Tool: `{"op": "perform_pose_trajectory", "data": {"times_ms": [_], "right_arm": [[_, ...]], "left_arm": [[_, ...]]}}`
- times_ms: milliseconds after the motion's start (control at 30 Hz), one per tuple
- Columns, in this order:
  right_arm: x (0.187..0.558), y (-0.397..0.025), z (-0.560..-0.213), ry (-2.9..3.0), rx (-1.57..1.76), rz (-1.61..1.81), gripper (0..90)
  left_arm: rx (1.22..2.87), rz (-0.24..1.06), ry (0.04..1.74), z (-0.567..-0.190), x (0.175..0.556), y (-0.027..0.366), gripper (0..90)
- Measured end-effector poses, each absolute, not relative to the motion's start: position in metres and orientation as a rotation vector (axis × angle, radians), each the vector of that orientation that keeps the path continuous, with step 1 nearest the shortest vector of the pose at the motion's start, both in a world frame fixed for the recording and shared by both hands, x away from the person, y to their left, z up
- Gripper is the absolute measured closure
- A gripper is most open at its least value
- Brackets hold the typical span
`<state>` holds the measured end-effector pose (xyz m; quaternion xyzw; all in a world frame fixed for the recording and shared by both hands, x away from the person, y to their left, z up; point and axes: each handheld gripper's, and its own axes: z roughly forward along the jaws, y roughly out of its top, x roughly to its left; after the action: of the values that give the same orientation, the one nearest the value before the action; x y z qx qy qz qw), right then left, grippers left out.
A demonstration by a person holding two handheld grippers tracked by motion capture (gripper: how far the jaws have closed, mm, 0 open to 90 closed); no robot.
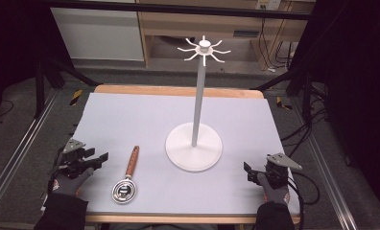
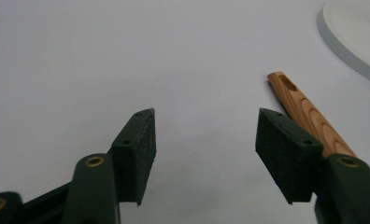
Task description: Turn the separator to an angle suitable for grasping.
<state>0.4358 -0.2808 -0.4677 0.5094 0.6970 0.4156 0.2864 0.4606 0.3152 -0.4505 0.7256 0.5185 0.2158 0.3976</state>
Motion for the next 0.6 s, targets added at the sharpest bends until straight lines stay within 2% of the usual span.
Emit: {"op": "perform_pose_trajectory", "data": {"times_ms": [600], "right_arm": [[0.438, -0.277, -0.471, 1.944, 1.358, 1.070, 7.5]], "left_arm": [[1.981, 0.517, 1.212, -0.442, 0.449, 0.272, 49.4]]}}
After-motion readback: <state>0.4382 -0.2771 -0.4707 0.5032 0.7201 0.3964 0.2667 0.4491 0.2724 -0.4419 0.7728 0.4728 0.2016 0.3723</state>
